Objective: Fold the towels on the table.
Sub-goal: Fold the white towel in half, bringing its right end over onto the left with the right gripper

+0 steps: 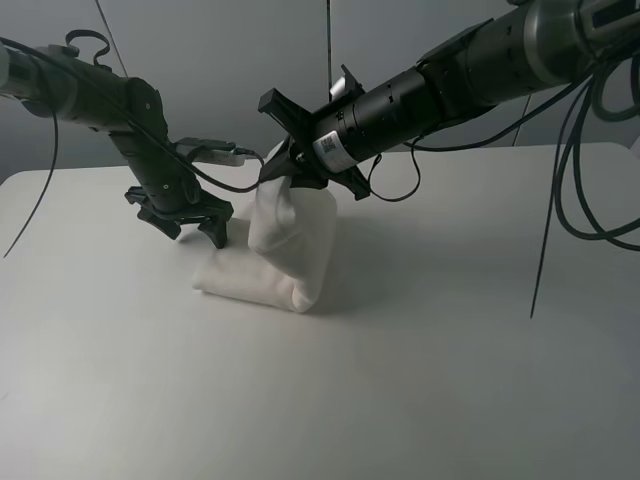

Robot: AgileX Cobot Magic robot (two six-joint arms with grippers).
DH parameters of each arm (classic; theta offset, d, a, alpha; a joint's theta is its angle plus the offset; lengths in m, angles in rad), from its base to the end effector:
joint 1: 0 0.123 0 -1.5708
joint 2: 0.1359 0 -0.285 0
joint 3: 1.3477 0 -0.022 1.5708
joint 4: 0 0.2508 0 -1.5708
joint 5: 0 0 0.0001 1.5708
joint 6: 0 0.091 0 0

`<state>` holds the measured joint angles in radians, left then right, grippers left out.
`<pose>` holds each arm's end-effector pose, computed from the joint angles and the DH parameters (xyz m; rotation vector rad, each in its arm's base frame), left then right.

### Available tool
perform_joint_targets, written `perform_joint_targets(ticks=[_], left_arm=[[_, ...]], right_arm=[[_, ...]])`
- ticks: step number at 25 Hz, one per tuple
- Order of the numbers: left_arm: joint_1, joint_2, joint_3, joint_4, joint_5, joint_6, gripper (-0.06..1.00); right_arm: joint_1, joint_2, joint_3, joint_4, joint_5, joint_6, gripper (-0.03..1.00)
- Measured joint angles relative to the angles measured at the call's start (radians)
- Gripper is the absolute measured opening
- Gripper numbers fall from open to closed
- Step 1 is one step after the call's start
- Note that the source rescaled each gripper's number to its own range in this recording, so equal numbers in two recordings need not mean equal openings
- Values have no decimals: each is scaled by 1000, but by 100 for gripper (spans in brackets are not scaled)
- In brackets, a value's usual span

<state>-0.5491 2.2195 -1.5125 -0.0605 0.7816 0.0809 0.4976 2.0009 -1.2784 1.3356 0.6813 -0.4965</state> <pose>0.3678 -0.2296 0.1073 0.8688 2.8557 -0.1260 0.3395 0.2479 0.1798 0.0135 2.6277 1.3245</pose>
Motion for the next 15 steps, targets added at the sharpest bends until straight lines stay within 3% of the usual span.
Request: perform_joint_targets(ticks=[9, 15], left_arm=[[9, 0, -66, 166, 127, 0, 100], [72, 0, -66, 196, 196, 0, 100]], right_arm=[[0, 0, -1, 6, 6, 0, 3], [0, 0, -1, 15, 2, -36, 5]])
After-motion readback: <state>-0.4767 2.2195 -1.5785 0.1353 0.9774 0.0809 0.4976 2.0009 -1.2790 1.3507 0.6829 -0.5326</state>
